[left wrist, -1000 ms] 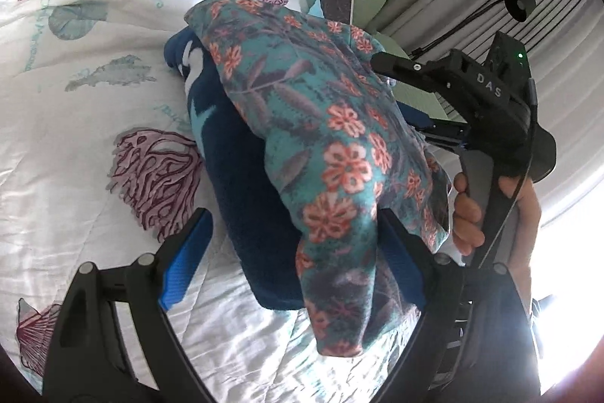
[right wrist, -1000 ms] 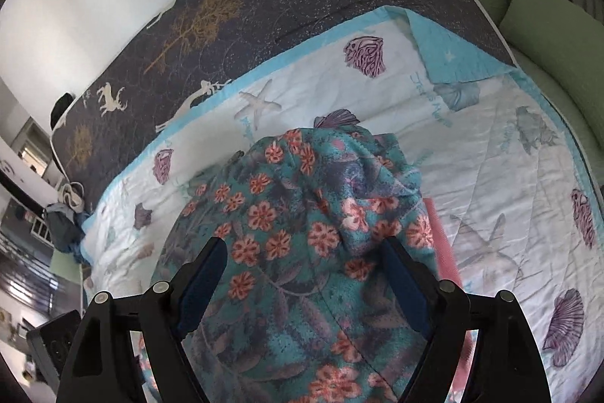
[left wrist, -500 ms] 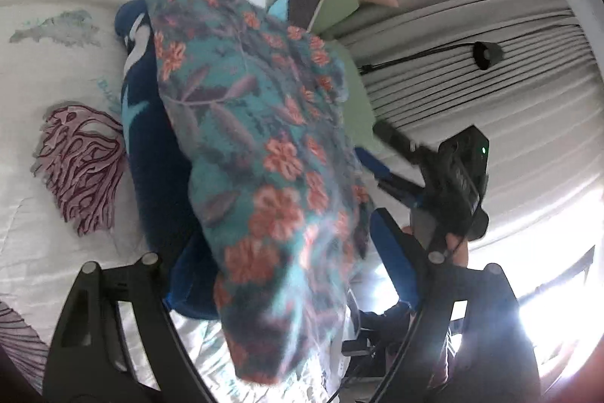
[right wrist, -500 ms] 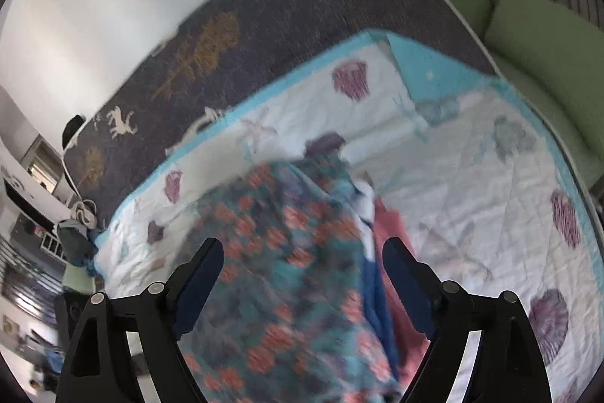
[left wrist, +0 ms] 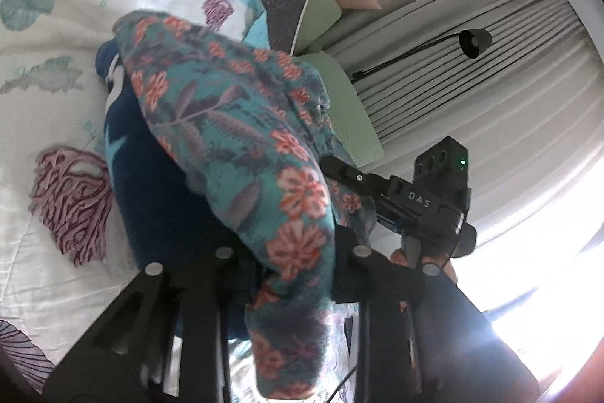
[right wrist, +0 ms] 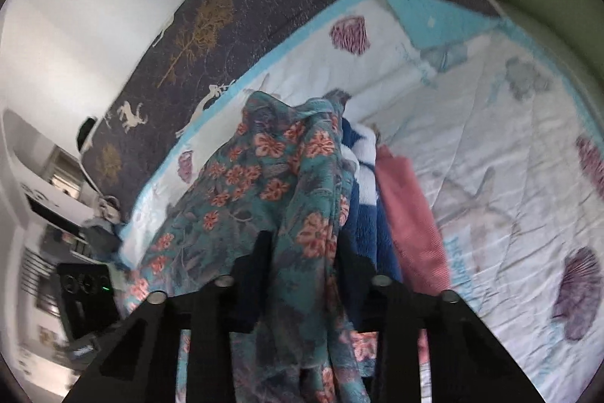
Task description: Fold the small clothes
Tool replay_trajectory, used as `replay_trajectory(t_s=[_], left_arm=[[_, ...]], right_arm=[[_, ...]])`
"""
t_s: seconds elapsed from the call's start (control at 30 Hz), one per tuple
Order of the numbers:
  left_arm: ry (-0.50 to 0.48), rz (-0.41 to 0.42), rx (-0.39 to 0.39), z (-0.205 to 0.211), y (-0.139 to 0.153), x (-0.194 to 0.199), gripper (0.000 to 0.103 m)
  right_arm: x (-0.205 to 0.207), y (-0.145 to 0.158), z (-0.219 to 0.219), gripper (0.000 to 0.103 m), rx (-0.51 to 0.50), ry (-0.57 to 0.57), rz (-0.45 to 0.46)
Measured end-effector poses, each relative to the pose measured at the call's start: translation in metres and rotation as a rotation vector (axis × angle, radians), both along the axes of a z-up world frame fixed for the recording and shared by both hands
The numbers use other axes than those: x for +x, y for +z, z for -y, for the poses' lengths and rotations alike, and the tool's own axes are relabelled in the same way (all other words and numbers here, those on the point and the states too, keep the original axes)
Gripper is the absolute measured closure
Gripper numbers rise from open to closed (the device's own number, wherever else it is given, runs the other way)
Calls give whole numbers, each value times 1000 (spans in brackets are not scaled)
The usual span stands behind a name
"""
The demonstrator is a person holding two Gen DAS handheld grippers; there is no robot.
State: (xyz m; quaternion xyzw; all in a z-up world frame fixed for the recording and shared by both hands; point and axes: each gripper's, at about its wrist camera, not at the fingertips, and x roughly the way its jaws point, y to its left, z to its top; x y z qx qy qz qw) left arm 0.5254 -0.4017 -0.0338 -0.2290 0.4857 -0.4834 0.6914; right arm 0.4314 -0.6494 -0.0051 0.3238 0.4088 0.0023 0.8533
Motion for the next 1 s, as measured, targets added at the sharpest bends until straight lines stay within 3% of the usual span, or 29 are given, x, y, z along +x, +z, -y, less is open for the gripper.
replay_trajectory(t_s=[0.27,0.47,0.6,0.77,0.9,1.0], left_arm=[[21,68,-47,-18,53,-8,77],[100,151,-62,-89,107,-21,77],[193,234,-54,-178,140,-30,77],[353,310,-9,-330,158,-43,77],[472,322,50,-453,146,-53,77],[577,290,110,-548,111,-60,77]], right_arm=[[-20,66,-23,84,-70,4,85],[-14,124,-83,84,-105,80,154],[2,159,-166,84,-102,167,217],[24,174,-300,84,-51,303,297],[53,164,-429,84,-21,436,316],[74,137,-523,84,3,514,308]])
